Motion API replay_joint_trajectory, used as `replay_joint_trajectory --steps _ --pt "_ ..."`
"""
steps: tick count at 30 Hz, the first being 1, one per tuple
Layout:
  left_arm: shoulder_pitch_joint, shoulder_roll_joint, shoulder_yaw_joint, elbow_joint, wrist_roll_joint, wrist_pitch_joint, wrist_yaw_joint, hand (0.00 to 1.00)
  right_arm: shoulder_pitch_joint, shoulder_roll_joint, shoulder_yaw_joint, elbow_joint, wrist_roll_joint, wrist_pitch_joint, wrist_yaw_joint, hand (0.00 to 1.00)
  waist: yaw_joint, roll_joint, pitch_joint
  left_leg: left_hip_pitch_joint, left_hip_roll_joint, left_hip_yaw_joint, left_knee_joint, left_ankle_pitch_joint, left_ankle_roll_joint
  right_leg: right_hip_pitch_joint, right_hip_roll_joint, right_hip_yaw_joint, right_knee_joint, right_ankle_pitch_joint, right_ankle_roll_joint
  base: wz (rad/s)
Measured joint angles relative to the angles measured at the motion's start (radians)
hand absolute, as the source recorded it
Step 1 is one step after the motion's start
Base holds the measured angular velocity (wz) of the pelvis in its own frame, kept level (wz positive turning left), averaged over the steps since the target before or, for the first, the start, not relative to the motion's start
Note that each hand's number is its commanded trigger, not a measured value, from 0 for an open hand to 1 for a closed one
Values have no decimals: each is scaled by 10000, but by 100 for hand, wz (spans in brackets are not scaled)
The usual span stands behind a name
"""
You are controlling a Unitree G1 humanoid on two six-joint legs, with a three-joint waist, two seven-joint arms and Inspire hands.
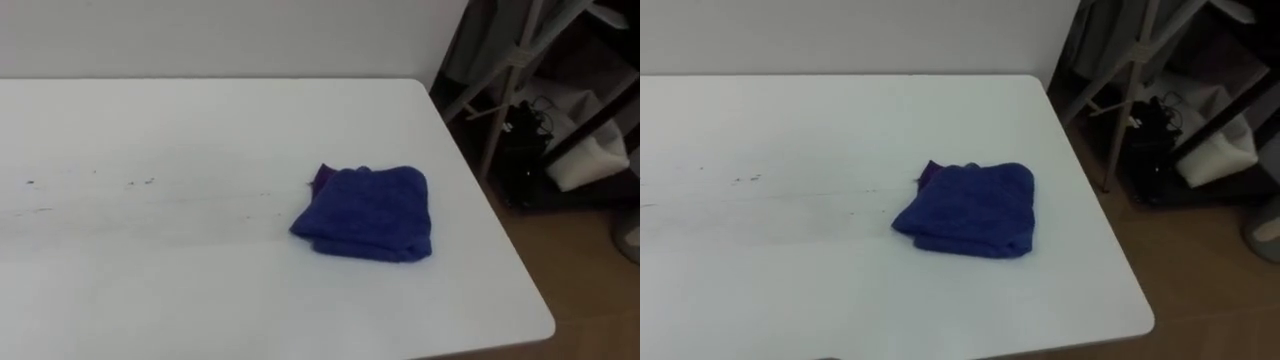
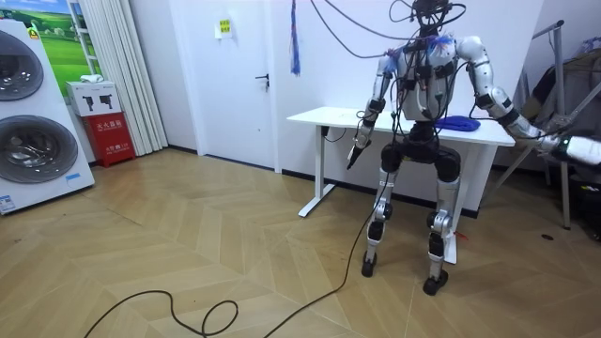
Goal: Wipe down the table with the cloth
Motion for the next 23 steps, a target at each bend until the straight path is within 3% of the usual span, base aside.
replay_joint_trajectory --steps 3,6,9,11,12,13,15,16,23 --pt "75 -16 -317 64 -6 141 1 0 198 377 675 595 52 433 691 0 50 109 -36 37 5 1 -14 -2 -3 17 10 -2 1 1 1 0" --pt "9 -31 -766 415 -22 186 133 0 320 698 2087 725 -107 878 1469 0 139 266 -23 110 5 60 -36 -19 -5 38 20 32 8 2 1 -7" --pt "-290 -31 -1242 1143 -20 354 469 0 118 1149 2891 775 -589 1133 2028 0 317 414 23 211 9 7 -55 -34 -10 180 35 -10 -35 3 1 2" --pt "-394 -54 -1597 1639 -3 348 677 0 -224 1321 3383 1098 -756 1142 2257 0 430 580 7 279 11 -11 -54 -54 -17 282 45 -39 -92 5 4 5" --pt "-503 -122 -1680 2083 25 359 842 0 -325 1422 3702 1121 -865 1144 2360 0 582 648 45 343 25 -1 -59 -74 -23 373 76 -24 -183 19 17 -4" --pt "-585 -138 -1915 2280 131 435 982 0 -416 1493 4177 1035 -1036 1157 2423 0 715 766 35 350 48 18 -34 -101 -34 377 96 -5 -176 19 17 -4" --pt "-592 -190 -2181 2292 187 539 1107 0 -540 1538 4677 693 -1161 1142 2607 0 886 877 98 318 46 22 -36 -102 -34 346 96 7 -180 19 18 -2" --pt "-594 -233 -2292 2292 203 569 1204 0 -655 1549 4929 506 -1250 1139 2712 0 986 917 92 283 47 -7 -29 -102 -34 344 95 -11 -193 18 18 5" --pt "-543 -493 -3066 2275 403 882 1461 0 -1501 1646 6398 364 -1320 996 3471 0 1190 908 80 98 36 -334 92 -94 -32 426 88 -268 -306 10 31 13"
